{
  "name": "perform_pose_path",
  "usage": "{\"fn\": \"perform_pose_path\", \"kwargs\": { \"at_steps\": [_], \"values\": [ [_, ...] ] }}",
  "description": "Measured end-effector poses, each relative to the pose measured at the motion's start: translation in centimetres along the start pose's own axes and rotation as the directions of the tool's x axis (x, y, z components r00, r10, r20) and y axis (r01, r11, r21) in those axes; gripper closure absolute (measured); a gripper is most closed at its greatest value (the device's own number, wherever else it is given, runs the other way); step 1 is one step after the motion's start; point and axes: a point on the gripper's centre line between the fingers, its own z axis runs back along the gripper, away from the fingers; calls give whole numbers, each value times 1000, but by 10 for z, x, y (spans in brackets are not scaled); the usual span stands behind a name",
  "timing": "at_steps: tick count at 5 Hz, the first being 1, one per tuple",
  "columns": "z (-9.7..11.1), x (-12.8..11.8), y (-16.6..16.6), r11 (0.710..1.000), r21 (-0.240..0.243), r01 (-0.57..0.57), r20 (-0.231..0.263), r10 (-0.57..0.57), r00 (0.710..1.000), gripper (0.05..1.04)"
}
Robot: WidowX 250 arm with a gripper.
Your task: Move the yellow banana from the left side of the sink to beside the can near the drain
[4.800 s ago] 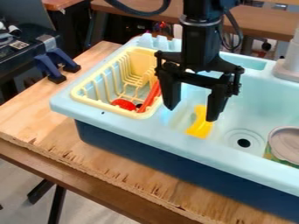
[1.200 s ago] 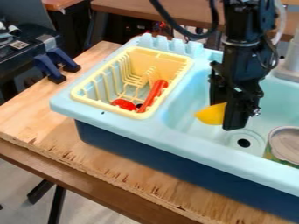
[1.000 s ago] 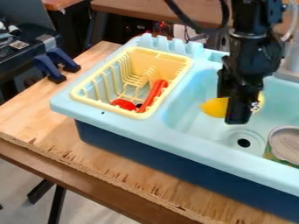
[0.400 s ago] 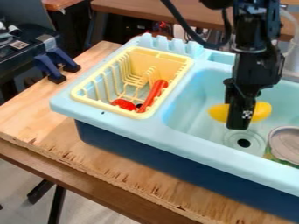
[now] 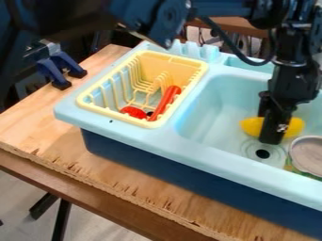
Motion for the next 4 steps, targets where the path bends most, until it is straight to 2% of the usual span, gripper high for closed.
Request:
{"fn": "perform_pose_path", "kwargs": {
  "at_steps": [1,2,3,4],
  "values": [
    [-2,-1,1,1000,1,-10,20,10,1000,545],
    [-4,-1,0,1000,13,-3,16,3,1000,501],
    [-4,-6,-9,999,20,-32,6,32,999,197],
    [7,-16,-18,991,84,-102,87,95,992,68]
  ]
}}
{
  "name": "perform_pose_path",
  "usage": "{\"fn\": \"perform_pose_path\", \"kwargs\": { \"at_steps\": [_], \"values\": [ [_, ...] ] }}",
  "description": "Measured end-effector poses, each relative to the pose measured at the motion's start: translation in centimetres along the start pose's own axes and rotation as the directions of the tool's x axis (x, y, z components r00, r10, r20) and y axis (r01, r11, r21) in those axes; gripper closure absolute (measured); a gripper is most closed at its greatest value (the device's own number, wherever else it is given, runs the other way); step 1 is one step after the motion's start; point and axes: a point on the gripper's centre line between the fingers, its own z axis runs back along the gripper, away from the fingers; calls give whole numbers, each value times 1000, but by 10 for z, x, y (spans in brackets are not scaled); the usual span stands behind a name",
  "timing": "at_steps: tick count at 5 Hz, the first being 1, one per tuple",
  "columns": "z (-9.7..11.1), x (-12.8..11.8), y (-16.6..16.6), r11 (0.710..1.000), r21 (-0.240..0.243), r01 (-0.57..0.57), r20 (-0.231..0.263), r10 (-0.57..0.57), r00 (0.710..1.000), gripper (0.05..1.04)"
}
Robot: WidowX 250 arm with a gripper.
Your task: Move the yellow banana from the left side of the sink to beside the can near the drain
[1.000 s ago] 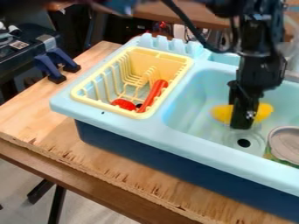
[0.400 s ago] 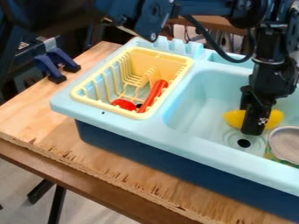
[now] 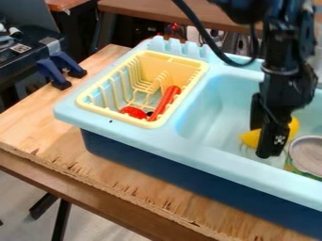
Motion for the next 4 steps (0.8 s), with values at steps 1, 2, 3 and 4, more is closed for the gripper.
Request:
{"fn": "perform_pose_path", "kwargs": {
  "at_steps": [1,2,3,4],
  "values": [
    [30,-2,-1,996,73,-50,81,44,996,73],
    [53,-11,-9,989,108,-96,121,83,989,73],
    [79,-20,-15,981,134,-141,144,122,982,73],
    [96,-33,-31,980,-33,-196,39,197,980,73]
  ]
}}
